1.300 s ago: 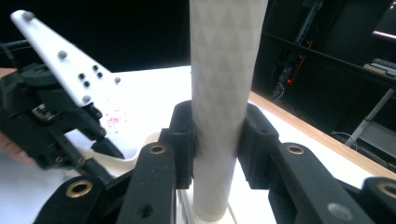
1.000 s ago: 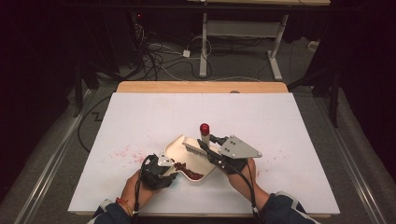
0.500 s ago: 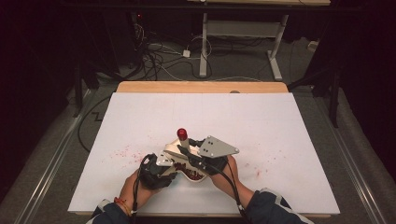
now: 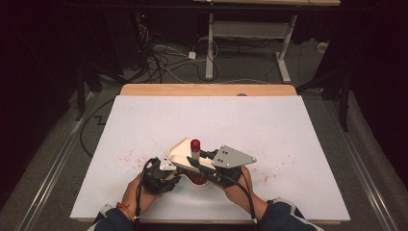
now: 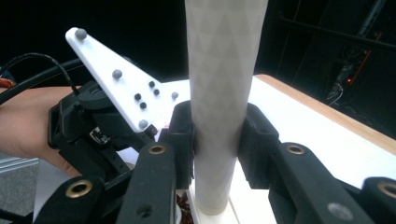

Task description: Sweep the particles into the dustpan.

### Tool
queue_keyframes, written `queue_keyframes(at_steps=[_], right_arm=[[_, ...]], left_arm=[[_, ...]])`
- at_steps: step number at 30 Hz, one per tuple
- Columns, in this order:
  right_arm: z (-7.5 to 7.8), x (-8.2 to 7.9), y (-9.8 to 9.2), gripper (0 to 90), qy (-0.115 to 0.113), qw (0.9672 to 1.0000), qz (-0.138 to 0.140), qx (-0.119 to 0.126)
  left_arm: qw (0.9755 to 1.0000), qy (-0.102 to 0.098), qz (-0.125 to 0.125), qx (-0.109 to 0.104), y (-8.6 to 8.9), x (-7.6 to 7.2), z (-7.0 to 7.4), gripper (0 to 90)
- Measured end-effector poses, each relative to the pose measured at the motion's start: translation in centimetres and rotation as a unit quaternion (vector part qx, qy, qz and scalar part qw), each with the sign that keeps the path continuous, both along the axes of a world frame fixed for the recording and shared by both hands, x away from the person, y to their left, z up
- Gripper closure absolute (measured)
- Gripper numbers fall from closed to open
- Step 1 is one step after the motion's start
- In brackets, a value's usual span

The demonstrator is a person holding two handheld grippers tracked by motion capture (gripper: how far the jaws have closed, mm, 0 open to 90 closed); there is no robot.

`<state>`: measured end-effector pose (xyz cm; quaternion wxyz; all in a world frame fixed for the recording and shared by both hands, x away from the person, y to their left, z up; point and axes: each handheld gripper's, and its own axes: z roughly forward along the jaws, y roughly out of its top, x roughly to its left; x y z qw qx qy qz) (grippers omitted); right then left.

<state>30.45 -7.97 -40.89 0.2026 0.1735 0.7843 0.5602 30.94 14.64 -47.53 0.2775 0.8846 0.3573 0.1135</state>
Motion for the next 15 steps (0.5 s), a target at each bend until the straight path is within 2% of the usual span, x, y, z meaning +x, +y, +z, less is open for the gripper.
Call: queue_keyframes(at_steps=[3,7,15], right_arm=[[0.4,0.2,-0.3,70.2,-0.002,1.0000,-0.004,0.008],[1.2,0.4,-1.1,70.2,-0.013,0.9997,-0.017,0.015],[1.6,0.9,-2.2,70.2,-0.039,0.9983,-0.042,-0.012]], left_arm=[[0.9999,-0.008,-0.003,0.006,0.2,0.0,0.1,63.1],[0.9991,-0.037,-0.006,0.021,0.3,-0.1,0.1,63.1],[0.9985,-0.049,-0.002,0.024,0.6,-0.2,0.2,63.2]])
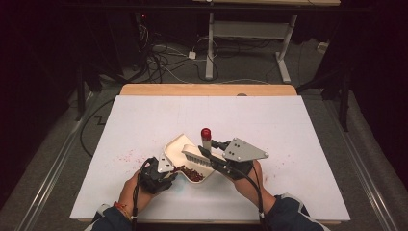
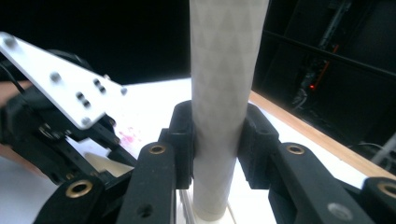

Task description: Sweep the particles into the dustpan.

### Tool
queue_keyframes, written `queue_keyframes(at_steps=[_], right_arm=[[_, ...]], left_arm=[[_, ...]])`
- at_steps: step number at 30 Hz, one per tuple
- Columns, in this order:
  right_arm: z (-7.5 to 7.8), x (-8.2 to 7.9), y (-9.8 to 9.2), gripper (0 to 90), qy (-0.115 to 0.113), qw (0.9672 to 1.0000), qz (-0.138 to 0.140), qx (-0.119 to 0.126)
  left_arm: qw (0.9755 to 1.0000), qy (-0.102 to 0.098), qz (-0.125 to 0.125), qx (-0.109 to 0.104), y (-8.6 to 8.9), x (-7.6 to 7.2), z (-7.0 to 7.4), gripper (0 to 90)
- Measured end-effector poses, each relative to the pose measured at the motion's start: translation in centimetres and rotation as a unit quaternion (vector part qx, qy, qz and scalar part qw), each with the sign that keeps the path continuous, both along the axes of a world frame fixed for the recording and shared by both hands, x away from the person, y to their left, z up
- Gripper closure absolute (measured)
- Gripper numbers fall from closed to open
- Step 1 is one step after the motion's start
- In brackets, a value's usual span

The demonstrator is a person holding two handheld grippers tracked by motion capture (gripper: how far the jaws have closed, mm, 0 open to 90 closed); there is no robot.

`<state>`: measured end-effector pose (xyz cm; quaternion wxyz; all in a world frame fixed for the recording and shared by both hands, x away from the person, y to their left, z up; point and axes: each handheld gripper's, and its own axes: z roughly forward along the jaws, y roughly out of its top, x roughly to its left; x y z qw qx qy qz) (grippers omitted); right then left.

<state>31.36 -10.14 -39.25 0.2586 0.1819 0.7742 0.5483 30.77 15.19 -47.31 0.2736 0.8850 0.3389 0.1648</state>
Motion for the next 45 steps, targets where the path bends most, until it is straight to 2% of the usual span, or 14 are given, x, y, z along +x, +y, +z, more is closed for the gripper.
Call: queue_keyframes(at_steps=[4,6,9,13,16,23,26,32,38,41,45], right_arm=[[-0.8,-0.1,0.5,70.2,-0.007,0.9995,-0.004,-0.029],[-1.2,-0.2,0.8,70.2,0.007,0.9995,0.006,-0.029],[-1.4,-0.6,1.3,70.2,0.011,0.9993,0.016,-0.031],[-1.4,-1.1,1.8,70.2,0.024,0.9989,0.033,-0.021],[-1.3,-1.3,1.9,70.2,0.025,0.9987,0.039,-0.021],[-0.3,-1.1,1.1,70.2,0.018,0.9994,0.029,0.003],[0.3,-0.9,0.5,70.1,0.014,0.9995,0.026,0.014],[1.2,-0.6,-1.4,70.1,0.011,0.9995,0.019,0.020],[1.3,-1.0,-4.7,70.1,-0.001,0.9999,0.012,0.010],[1.3,-1.2,-6.9,70.1,-0.001,1.0000,0.004,0.005],[1.4,-1.3,-9.8,70.1,0.002,1.0000,-0.007,0.000]], left_arm=[[1.0000,0.000,0.006,-0.003,0.2,0.1,0.0,63.2],[1.0000,0.002,0.008,-0.004,0.3,0.2,0.0,63.1],[0.9999,0.004,0.013,-0.007,0.6,0.3,-0.1,63.2],[0.9997,0.006,0.020,-0.011,0.9,0.5,-0.1,63.2],[0.9997,0.006,0.023,-0.010,1.2,0.5,-0.1,63.2],[0.9994,0.002,0.033,-0.015,1.9,0.3,-0.1,63.2],[0.9990,0.000,0.037,-0.023,2.5,0.2,-0.1,63.2],[0.9983,0.000,0.047,-0.035,3.6,0.2,-0.1,63.2],[0.9978,-0.006,0.047,-0.046,4.6,0.0,-0.2,63.2],[0.9973,-0.014,0.051,-0.051,5.1,-0.2,-0.2,63.2],[0.9955,-0.037,0.061,-0.062,5.2,-0.6,-0.2,63.3]])
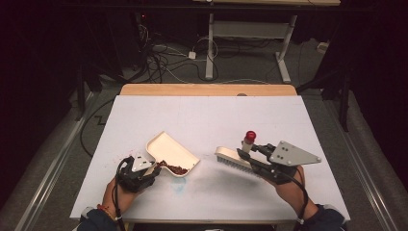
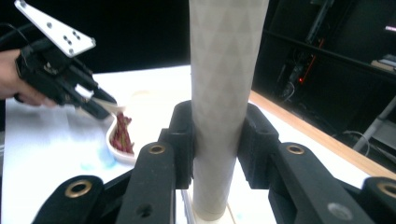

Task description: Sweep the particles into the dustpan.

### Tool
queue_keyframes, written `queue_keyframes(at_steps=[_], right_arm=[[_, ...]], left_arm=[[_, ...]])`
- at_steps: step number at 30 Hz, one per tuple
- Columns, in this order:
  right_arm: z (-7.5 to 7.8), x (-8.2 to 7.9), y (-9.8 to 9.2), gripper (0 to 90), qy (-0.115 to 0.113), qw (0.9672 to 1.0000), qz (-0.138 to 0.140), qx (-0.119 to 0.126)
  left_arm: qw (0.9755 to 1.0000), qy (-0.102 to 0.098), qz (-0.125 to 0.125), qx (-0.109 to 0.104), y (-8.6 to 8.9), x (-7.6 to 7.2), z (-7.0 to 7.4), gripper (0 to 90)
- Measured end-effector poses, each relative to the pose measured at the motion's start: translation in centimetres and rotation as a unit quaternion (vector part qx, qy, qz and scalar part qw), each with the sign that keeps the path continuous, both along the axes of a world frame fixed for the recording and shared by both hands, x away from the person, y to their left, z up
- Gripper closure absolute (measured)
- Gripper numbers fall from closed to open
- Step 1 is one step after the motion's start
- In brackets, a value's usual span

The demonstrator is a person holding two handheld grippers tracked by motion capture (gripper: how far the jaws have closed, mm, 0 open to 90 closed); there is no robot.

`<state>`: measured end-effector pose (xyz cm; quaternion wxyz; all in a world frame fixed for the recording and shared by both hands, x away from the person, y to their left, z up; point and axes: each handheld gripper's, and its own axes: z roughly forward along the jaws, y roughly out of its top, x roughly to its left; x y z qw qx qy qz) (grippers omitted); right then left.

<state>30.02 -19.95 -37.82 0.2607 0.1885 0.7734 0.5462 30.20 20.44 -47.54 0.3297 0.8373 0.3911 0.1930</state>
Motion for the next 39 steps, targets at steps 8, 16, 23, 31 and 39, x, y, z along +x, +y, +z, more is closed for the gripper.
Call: queue_keyframes(at_steps=[8,16,23,31,39], right_arm=[[0.2,-0.7,-4.6,70.0,0.021,0.9994,-0.027,0.003],[-0.7,-0.9,-6.3,70.0,0.048,0.9979,-0.041,-0.012],[-1.2,-0.9,-7.2,70.0,0.063,0.9967,-0.048,-0.015],[-1.0,-1.2,-8.1,70.0,0.074,0.9963,-0.042,-0.017],[0.0,-1.5,-8.4,70.0,0.100,0.9945,-0.012,-0.030]], left_arm=[[0.9993,0.011,0.029,-0.023,1.1,0.0,-0.2,63.4],[0.9973,0.033,0.056,-0.033,2.3,0.0,-0.5,63.3],[0.9956,0.040,0.077,-0.037,3.3,-0.3,-0.8,63.3],[0.9929,0.050,0.104,-0.028,3.5,-0.1,-1.0,63.3],[0.9850,0.075,0.145,-0.055,2.7,0.5,-1.5,62.0]])
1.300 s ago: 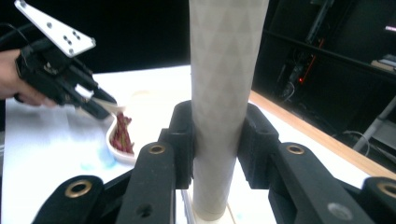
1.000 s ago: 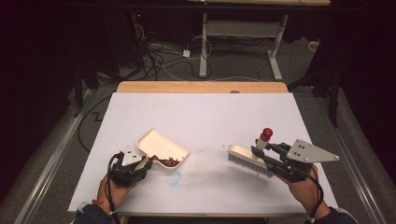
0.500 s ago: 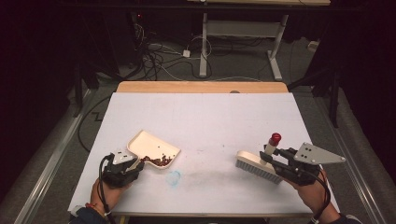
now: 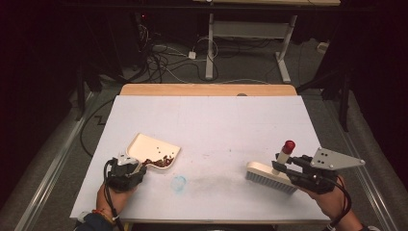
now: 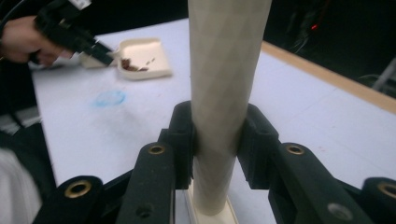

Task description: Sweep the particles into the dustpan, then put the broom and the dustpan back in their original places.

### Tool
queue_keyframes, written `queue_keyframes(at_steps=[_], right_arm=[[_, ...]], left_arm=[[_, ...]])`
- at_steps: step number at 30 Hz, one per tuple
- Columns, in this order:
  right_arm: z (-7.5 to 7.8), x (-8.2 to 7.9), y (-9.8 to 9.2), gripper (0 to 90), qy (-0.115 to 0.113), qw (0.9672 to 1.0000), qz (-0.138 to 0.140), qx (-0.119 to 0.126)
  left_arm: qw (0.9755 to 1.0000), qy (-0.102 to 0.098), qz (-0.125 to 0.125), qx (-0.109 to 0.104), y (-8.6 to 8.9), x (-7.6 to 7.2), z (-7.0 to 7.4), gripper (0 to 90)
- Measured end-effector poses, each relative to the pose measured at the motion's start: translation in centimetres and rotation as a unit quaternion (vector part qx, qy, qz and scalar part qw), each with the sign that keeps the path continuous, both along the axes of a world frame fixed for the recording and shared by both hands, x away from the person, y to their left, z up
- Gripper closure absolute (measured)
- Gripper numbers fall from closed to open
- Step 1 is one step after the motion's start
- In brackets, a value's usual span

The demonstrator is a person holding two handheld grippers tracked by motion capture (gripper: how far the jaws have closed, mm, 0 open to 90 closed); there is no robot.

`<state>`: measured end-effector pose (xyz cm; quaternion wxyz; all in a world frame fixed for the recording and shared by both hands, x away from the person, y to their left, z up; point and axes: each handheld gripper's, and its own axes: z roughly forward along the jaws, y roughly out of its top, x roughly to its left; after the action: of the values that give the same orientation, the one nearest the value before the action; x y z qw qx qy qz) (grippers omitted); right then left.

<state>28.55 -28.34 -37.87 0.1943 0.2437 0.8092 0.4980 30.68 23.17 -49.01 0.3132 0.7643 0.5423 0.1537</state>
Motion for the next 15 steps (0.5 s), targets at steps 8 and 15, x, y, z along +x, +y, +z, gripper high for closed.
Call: queue_keyframes(at_steps=[8,15], right_arm=[[-0.2,4.2,-0.2,66.1,0.033,0.9994,-0.002,0.002],[-1.0,9.4,0.1,61.1,0.065,0.9970,-0.041,-0.010]], left_arm=[[0.9995,0.003,-0.029,-0.009,-1.9,-0.3,0.2,48.1],[0.9927,-0.073,-0.096,-0.008,-1.3,-1.2,1.4,32.7]])
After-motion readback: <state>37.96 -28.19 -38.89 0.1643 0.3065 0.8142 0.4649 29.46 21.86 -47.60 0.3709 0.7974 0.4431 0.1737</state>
